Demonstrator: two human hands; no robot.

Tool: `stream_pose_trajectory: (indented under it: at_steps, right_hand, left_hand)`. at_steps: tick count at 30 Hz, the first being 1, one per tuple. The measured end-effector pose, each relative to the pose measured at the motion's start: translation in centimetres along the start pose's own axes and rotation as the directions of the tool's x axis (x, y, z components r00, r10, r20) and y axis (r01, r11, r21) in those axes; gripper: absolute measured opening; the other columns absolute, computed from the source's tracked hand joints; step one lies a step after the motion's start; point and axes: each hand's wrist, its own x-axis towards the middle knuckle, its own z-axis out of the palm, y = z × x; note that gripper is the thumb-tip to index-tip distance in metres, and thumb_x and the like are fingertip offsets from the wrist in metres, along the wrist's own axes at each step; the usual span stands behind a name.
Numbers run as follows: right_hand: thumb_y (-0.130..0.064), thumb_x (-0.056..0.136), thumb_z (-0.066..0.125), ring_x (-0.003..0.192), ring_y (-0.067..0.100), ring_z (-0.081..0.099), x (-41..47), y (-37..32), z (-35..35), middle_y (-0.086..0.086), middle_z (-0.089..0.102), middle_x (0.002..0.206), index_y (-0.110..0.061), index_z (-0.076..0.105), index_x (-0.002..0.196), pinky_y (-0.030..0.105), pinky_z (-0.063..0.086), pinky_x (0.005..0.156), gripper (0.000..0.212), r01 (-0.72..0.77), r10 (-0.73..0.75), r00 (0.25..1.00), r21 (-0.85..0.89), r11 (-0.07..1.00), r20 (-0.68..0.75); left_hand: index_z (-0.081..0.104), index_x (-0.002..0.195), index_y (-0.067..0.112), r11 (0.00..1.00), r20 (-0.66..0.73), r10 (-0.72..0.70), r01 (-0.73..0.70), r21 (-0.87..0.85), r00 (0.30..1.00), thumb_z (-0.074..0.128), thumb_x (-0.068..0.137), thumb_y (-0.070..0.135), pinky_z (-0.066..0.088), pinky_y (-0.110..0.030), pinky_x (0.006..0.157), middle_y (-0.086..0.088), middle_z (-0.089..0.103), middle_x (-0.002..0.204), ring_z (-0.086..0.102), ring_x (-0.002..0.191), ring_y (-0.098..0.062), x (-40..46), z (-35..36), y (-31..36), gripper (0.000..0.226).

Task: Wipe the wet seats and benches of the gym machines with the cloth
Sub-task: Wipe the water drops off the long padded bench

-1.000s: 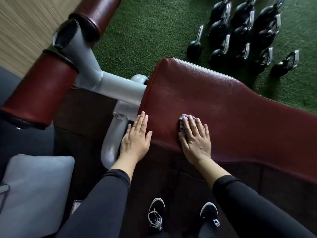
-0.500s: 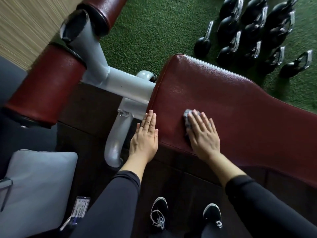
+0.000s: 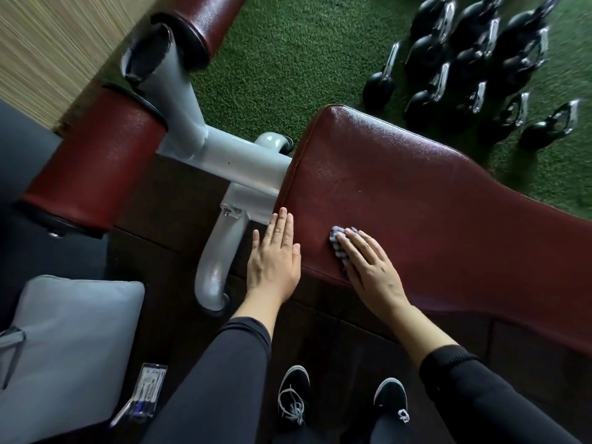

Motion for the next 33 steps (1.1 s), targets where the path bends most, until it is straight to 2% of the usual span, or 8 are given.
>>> stream_pose_trajectory:
  at_steps: [5, 9, 13, 16, 21, 26, 33]
  right_hand:
    - [-0.011, 0.093, 0.039, 0.133, 0.031, 0.041, -2.4, 0.1, -1.3, 0.012, 0.044, 0.144, -0.008, 0.043, 0.140, 0.039, 0.032, 0.110, 0.047, -0.084, 0.082, 0.994, 0.020, 0.996, 0.069]
    - [0.001, 0.087, 0.056, 0.122, 0.041, 0.049, -3.3, -1.5, -3.5, 0.019, 0.051, 0.135, -0.005, 0.050, 0.135, 0.048, 0.044, 0.101, 0.048, -0.196, 0.189, 0.977, 0.074, 0.978, 0.093]
    - [0.001, 0.090, 0.054, 0.118, 0.041, 0.049, -3.6, -4.4, -7.1, 0.022, 0.051, 0.133, -0.004, 0.049, 0.136, 0.046, 0.042, 0.102, 0.047, -0.295, 0.287, 0.955, 0.145, 0.945, 0.069]
    - [-0.002, 0.092, 0.052, 0.123, 0.038, 0.045, -4.1, -6.8, -10.0, 0.020, 0.048, 0.137, -0.005, 0.046, 0.139, 0.040, 0.037, 0.104, 0.047, -0.347, 0.340, 0.938, 0.165, 0.923, 0.074]
    - [0.000, 0.090, 0.055, 0.121, 0.039, 0.046, -5.7, -10.0, -14.8, 0.020, 0.051, 0.134, -0.004, 0.046, 0.137, 0.043, 0.042, 0.101, 0.048, -0.421, 0.420, 0.907, 0.159, 0.893, 0.037]
    - [-0.001, 0.088, 0.059, 0.112, 0.043, 0.053, -7.6, -12.2, -19.5, 0.023, 0.056, 0.128, -0.003, 0.051, 0.133, 0.048, 0.048, 0.094, 0.046, -0.526, 0.538, 0.842, 0.159, 0.836, -0.041]
    - [-0.004, 0.087, 0.058, 0.116, 0.042, 0.051, -11.2, -13.6, -25.5, 0.022, 0.053, 0.131, -0.003, 0.050, 0.135, 0.050, 0.046, 0.096, 0.048, -0.647, 0.666, 0.737, 0.168, 0.744, -0.115]
  left_hand:
    - [0.006, 0.154, 0.017, 0.996, 0.051, -0.024, 0.019, 0.085, 0.998, 0.029, 0.102, 0.036, 0.000, -0.046, 0.120, 0.001, -0.001, 0.162, 0.000, 0.149, -0.013, -2.0, -1.7, 2.5, 0.061]
    - [0.018, 0.153, 0.018, 0.996, 0.127, -0.002, -0.009, 0.085, 0.992, 0.032, 0.101, 0.035, 0.008, -0.047, 0.120, 0.003, 0.019, 0.160, 0.015, 0.147, -0.013, -4.3, -3.7, 4.9, 0.057]
    - [0.023, 0.152, 0.018, 0.994, 0.149, 0.028, -0.042, 0.096, 0.988, 0.036, 0.101, 0.033, 0.016, -0.047, 0.117, 0.001, 0.029, 0.156, 0.024, 0.143, -0.014, -6.3, -6.2, 7.7, 0.055]
    - [0.025, 0.151, 0.018, 0.992, 0.152, 0.054, -0.070, 0.106, 0.987, 0.036, 0.101, 0.032, 0.018, -0.048, 0.116, 0.001, 0.033, 0.154, 0.028, 0.141, -0.016, -7.8, -8.5, 9.9, 0.054]
    - [0.025, 0.151, 0.017, 0.977, 0.158, 0.123, -0.148, 0.156, 0.980, 0.037, 0.100, 0.033, 0.021, -0.048, 0.114, 0.000, 0.037, 0.150, 0.033, 0.137, -0.018, -10.8, -13.0, 13.0, 0.055]
    - [0.032, 0.149, 0.016, 0.957, 0.161, 0.193, -0.222, 0.186, 0.968, 0.041, 0.098, 0.033, 0.025, -0.050, 0.111, -0.001, 0.046, 0.143, 0.042, 0.131, -0.021, -13.3, -16.8, 15.6, 0.054]
    - [0.031, 0.149, 0.017, 0.899, 0.204, 0.333, -0.375, 0.224, 0.920, 0.039, 0.099, 0.034, 0.025, -0.048, 0.111, 0.000, 0.048, 0.142, 0.041, 0.131, -0.021, -16.3, -20.5, 20.2, 0.053]
